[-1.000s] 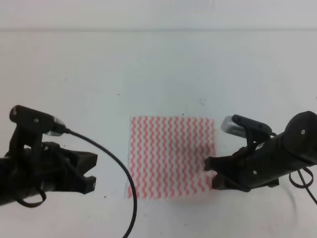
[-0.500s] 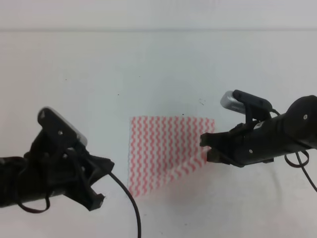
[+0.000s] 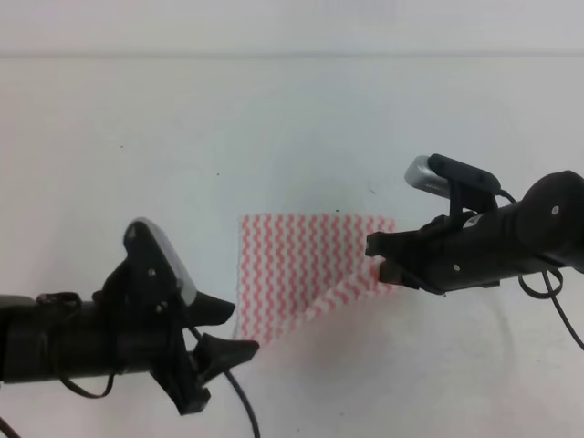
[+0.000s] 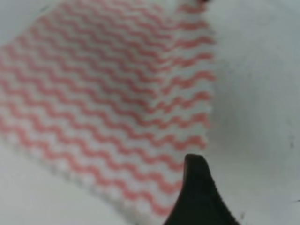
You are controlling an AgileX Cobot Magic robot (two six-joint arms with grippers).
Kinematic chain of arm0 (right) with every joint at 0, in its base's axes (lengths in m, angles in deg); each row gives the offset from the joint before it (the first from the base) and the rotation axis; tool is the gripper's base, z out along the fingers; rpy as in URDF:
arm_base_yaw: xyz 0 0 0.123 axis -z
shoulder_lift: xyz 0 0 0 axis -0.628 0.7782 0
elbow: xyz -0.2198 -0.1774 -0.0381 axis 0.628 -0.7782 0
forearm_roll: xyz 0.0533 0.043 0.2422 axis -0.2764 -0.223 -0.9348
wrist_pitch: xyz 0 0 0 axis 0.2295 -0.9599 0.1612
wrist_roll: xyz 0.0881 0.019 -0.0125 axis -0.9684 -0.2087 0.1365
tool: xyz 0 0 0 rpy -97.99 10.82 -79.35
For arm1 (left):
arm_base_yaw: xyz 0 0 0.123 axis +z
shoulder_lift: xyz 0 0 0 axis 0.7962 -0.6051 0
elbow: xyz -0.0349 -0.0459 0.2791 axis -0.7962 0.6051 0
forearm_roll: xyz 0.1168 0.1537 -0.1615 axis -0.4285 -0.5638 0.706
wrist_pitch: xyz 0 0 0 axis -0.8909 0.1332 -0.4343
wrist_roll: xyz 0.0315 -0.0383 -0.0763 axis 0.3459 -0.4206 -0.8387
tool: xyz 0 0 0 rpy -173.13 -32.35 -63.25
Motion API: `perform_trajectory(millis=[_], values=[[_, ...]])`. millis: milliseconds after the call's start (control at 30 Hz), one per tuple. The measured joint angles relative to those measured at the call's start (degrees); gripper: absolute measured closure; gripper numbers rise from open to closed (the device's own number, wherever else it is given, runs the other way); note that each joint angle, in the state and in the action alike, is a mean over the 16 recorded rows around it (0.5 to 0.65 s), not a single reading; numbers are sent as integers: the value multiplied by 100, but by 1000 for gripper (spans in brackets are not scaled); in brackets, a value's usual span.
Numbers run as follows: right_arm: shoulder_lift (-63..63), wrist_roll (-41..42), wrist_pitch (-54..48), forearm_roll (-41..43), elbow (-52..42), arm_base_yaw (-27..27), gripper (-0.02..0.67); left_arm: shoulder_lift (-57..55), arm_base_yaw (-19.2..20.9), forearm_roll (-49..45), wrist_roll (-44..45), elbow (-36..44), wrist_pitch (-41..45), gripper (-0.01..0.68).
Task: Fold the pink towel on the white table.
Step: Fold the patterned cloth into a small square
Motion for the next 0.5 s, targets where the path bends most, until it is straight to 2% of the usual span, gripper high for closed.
perform_trajectory(millis=[133,300,500], values=[[70,1,44,-40,50,0,664,-121,-157,228,773,1,-116,242],[155,3,65,-89,114,-1,664,-236,-465,449,1496,2,-575,239],[199,6,84,-119,148,-1,665,-421,-825,683,1821,-1,-1344,240]])
